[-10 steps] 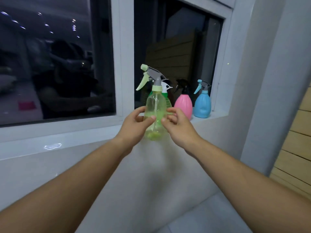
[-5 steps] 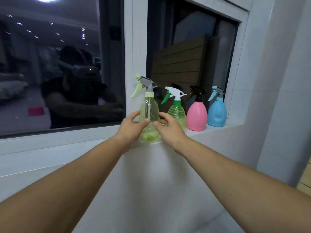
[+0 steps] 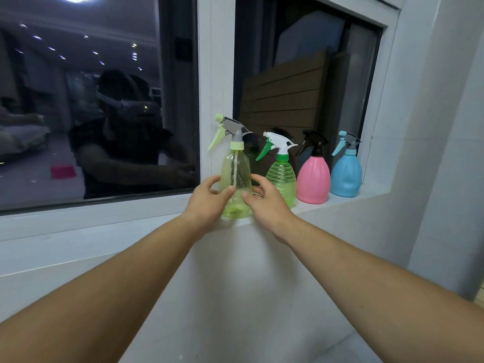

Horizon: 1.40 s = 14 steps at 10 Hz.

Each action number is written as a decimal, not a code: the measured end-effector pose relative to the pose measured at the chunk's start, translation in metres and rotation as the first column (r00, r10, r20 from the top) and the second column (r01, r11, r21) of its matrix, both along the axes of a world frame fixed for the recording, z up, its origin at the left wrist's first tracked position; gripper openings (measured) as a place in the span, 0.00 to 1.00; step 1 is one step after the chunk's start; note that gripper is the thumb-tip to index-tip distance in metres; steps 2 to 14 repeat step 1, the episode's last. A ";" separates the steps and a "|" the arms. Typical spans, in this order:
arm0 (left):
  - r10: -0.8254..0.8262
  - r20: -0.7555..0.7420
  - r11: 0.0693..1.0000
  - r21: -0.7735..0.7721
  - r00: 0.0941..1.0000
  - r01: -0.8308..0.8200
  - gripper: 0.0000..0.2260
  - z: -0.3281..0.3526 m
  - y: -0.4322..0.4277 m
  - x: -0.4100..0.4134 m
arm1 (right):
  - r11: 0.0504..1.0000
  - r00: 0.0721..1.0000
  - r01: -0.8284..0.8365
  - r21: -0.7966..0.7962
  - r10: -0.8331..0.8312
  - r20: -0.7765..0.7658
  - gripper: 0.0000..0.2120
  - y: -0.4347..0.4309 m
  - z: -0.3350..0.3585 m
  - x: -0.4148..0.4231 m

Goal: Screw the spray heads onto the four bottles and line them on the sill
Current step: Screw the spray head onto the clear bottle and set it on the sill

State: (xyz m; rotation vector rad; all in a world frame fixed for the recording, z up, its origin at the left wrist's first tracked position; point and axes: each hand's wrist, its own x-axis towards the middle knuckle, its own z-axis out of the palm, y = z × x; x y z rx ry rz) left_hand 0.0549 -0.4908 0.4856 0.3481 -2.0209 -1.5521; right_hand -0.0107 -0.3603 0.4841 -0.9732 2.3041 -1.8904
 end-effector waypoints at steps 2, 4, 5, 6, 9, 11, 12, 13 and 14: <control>0.076 0.029 0.996 -0.057 0.997 -0.074 0.31 -0.001 0.001 0.003 | 1.000 1.000 0.025 0.014 -0.025 0.012 0.30 0.009 0.000 0.003; 0.076 0.029 0.996 -0.057 0.997 -0.074 0.31 -0.001 0.001 0.003 | 1.000 1.000 0.025 0.014 -0.025 0.012 0.30 0.009 0.000 0.003; 0.076 0.029 0.996 -0.057 0.997 -0.074 0.31 -0.001 0.001 0.003 | 1.000 1.000 0.025 0.014 -0.025 0.012 0.30 0.009 0.000 0.003; 0.076 0.029 0.996 -0.057 0.997 -0.074 0.31 -0.001 0.001 0.003 | 1.000 1.000 0.025 0.014 -0.025 0.012 0.30 0.009 0.000 0.003; 0.076 0.029 0.996 -0.057 0.997 -0.074 0.31 -0.001 0.001 0.003 | 1.000 1.000 0.025 0.014 -0.025 0.012 0.30 0.009 0.000 0.003; 0.076 0.029 0.996 -0.057 0.997 -0.074 0.31 -0.001 0.001 0.003 | 1.000 1.000 0.025 0.014 -0.025 0.012 0.30 0.009 0.000 0.003; 0.076 0.029 0.996 -0.057 0.997 -0.074 0.31 -0.001 0.001 0.003 | 1.000 1.000 0.025 0.014 -0.025 0.012 0.30 0.009 0.000 0.003; 0.076 0.029 0.996 -0.057 0.997 -0.074 0.31 -0.001 0.001 0.003 | 1.000 1.000 0.025 0.014 -0.025 0.012 0.30 0.009 0.000 0.003; 0.076 0.029 0.996 -0.057 0.997 -0.074 0.31 -0.001 0.001 0.003 | 1.000 1.000 0.025 0.014 -0.025 0.012 0.30 0.009 0.000 0.003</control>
